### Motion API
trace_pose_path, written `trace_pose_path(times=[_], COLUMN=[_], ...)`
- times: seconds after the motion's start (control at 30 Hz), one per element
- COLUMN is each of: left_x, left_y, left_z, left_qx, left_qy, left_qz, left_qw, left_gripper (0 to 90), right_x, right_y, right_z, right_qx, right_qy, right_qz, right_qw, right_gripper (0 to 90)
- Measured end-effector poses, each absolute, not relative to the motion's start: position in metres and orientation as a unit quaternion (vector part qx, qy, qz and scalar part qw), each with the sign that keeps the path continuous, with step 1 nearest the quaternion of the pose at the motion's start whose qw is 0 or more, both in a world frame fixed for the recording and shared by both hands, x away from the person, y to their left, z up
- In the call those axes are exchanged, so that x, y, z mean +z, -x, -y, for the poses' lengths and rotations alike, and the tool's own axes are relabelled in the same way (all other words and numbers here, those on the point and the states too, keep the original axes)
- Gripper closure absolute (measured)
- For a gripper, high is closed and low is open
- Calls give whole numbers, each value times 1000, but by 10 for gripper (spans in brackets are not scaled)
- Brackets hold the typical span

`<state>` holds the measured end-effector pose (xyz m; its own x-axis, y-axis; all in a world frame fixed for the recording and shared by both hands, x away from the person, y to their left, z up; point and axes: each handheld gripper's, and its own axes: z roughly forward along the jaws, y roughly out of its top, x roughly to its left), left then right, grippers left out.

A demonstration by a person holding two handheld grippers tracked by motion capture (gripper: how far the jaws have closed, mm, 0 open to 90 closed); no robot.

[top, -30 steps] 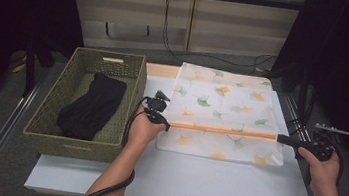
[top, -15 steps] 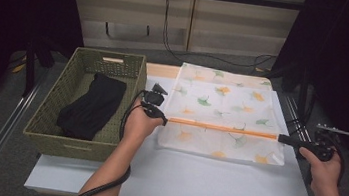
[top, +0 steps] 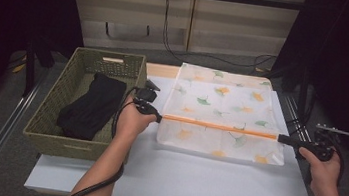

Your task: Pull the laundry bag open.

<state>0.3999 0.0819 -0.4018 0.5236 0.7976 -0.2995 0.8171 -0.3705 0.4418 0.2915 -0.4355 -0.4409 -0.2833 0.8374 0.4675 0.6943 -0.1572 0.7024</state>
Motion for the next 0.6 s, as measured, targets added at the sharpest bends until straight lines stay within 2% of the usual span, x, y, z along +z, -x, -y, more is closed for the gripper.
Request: trace_pose_path(times=[0.6], left_x=[-403], left_y=[-384], left_z=[-79], left_qx=[-33], left_qy=[-839], left_qz=[-464], left_qw=[283], left_gripper=[900], right_x=[-441], right_y=[-295], right_z=[432], right_qx=[461], right_qy=[-590], right_qz=[-657], right_qw=[87], right_gripper=[867])
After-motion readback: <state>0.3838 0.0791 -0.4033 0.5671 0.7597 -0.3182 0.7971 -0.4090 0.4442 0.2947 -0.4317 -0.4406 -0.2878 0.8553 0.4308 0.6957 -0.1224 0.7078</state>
